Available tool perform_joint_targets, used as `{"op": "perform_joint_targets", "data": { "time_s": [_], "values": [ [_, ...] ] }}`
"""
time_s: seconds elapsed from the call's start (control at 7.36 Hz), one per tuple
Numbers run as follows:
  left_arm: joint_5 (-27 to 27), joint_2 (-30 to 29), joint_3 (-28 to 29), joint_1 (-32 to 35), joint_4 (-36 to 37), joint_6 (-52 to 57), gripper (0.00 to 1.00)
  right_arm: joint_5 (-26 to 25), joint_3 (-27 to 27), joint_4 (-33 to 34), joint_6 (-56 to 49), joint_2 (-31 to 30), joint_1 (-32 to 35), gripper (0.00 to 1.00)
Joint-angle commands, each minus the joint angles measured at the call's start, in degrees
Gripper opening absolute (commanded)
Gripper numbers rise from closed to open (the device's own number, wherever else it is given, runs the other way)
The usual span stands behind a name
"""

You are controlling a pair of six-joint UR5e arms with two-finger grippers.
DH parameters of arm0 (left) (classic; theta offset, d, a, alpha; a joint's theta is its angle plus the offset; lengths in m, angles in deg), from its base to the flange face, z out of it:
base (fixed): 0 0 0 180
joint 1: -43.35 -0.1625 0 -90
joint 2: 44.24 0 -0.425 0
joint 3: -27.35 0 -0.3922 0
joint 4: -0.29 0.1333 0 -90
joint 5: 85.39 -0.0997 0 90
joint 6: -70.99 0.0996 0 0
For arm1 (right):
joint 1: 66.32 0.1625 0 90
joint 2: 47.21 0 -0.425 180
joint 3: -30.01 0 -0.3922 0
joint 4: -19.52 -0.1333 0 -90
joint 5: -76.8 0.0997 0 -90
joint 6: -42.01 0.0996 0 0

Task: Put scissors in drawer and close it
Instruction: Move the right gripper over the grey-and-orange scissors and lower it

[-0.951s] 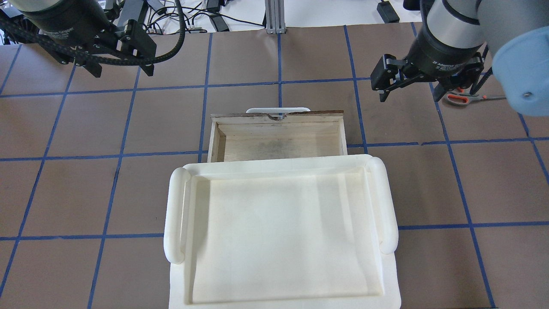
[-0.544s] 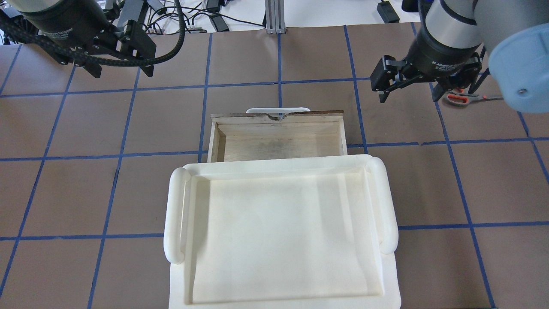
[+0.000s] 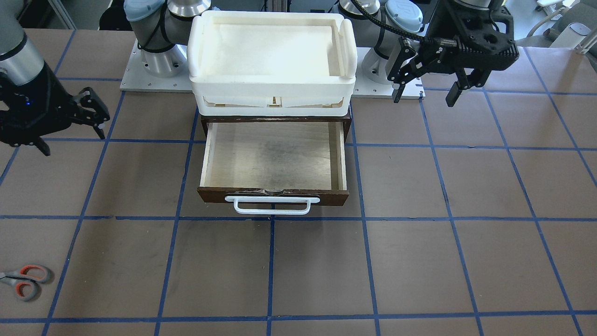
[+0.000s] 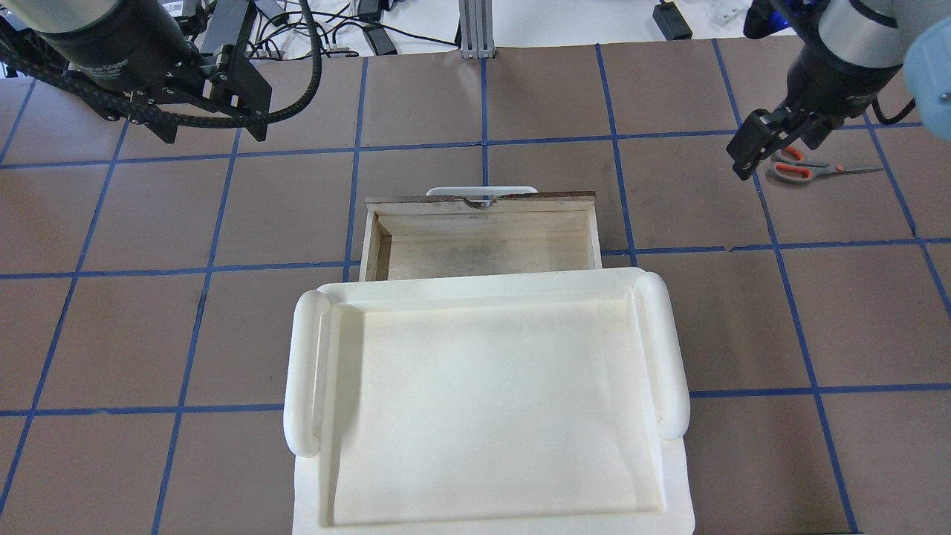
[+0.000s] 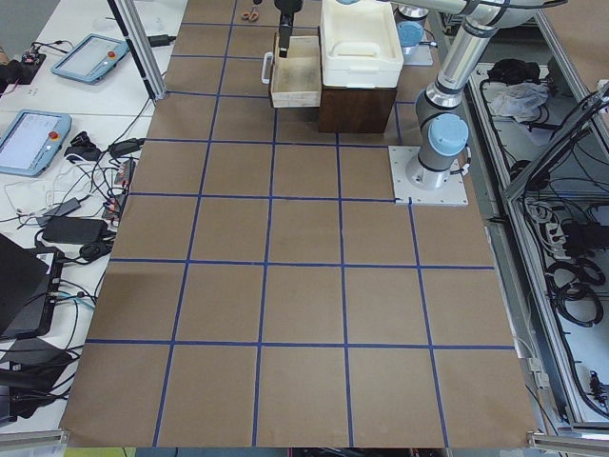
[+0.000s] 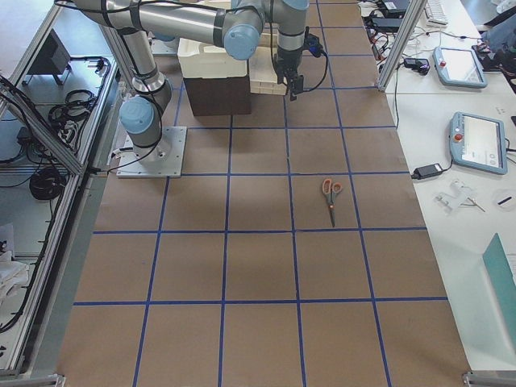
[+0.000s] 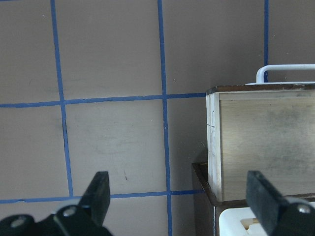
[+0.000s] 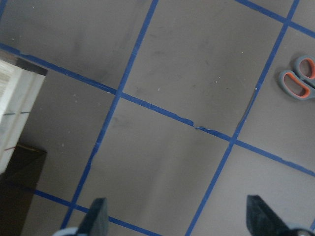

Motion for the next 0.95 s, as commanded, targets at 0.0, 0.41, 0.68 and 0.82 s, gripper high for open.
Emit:
{"op": "perform_joint_targets", "data": {
  "time_s": [0.0, 0.41, 0.68, 0.82],
  "values": [
    [0.0, -0.2, 0.0, 0.0, 0.2, -0.1, 1.0, 0.0, 0.0, 2.7, -15.3, 3.0, -5.8, 0.99],
    [0.1, 0.0, 0.0, 0.1, 0.2, -0.1, 1.0, 0.0, 0.1, 12.2, -34.8, 9.7, -10.8, 1.0],
    [0.1, 0.2, 0.0, 0.1, 0.2, -0.1, 1.0, -0.3, 0.3, 15.1, -44.6, 14.3, -11.6, 1.0],
    [0.1, 0.1, 0.0, 0.1, 0.2, 0.0, 1.0, -0.2, 0.5, 17.4, -47.2, 16.1, -13.2, 1.0]
  ]
}}
